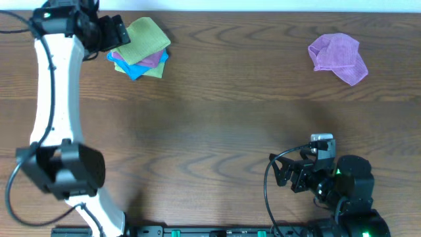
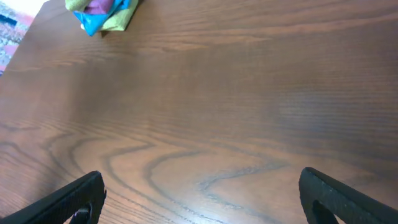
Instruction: Fold the cloth
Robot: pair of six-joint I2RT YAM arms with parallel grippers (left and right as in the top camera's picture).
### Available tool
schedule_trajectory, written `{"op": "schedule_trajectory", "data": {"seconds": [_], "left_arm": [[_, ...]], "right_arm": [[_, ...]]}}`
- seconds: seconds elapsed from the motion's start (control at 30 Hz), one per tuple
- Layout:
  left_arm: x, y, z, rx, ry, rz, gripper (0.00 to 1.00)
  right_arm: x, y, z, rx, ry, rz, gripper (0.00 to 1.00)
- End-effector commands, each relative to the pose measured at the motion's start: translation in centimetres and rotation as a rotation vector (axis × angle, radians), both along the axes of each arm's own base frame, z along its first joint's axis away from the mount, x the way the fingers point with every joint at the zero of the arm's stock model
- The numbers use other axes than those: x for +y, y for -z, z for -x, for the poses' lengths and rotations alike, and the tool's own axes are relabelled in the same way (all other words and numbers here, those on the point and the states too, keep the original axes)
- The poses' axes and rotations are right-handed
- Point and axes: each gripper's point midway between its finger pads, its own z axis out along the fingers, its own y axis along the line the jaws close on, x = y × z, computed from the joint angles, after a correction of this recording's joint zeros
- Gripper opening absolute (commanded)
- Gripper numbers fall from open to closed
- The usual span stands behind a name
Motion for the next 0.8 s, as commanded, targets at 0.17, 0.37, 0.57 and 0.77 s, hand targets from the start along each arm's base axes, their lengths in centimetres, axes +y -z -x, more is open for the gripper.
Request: {"op": "schedule_trajectory", "data": {"seconds": [0.17,0.37,0.57,0.77], "left_arm": [[2.3,-4.6,7.2,0.056,0.029,-0.184,0.95],[1.7,-4.0,9.8,0.088,0.065,-0.175,0.95],[0.0,-0.4,11.3,0.031,0.106,-0.103,0.95],[-1.2,3.4,13.6,-0.113,0.129,-0.074,0.96]], "right_arm": [[-0.2,0.1,0.0,0.005,0.014,-0.006,0.99],[-0.2,0.1,0.0,0.005,0.014,-0.006,0.99],[-0.2,0.1,0.0,0.005,0.014,-0.006,0.99],[-0.2,0.1,0.0,0.004,0.014,-0.006,0.99]]}}
